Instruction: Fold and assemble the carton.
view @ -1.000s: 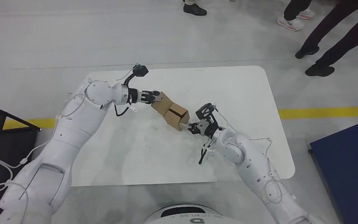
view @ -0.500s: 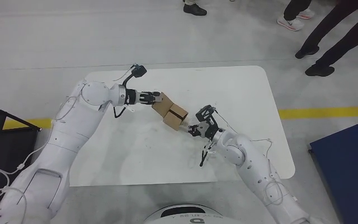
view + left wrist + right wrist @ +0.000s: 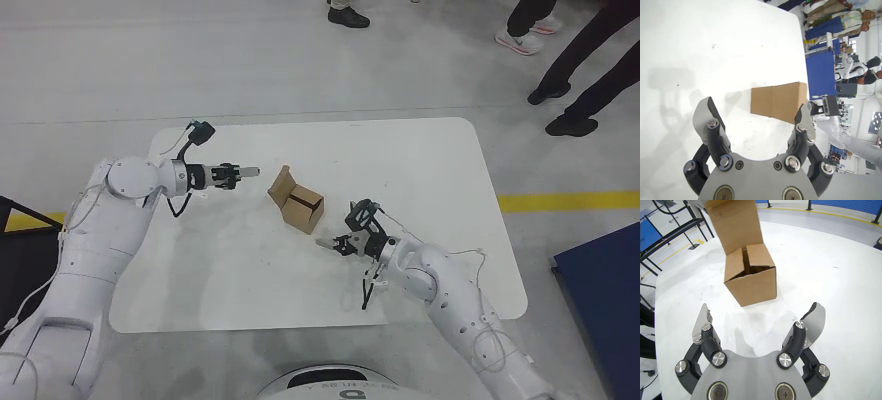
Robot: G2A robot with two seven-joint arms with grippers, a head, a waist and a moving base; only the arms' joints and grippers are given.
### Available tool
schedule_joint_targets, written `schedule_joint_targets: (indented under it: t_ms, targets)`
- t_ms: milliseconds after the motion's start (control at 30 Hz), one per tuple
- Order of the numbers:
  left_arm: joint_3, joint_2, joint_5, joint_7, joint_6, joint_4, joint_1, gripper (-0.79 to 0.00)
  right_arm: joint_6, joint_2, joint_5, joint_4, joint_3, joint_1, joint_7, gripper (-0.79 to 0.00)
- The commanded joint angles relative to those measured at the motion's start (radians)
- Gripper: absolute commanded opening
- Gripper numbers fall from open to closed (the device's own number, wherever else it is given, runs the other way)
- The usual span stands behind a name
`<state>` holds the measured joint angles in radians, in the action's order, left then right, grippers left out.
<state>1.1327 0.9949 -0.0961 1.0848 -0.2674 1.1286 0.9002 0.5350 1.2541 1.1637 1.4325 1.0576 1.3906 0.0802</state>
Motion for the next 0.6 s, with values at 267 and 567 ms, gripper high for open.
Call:
schedule_joint_targets:
  t_ms: [267, 567]
  targets:
    - [-0.166, 0.048, -0.065, -0.001, 0.015, -0.027, -0.063, 0.0, -0.032, 0.021, 0.016, -0.076, -0.081, -0.054, -0.05, 0.0]
    - [-0.287, 0.099, -0.064, 0.006, -0.012, -0.096, -0.134, 0.0, -0.022, 0.035, 0.017, -0.108, -0.129, -0.082, -0.087, 0.0]
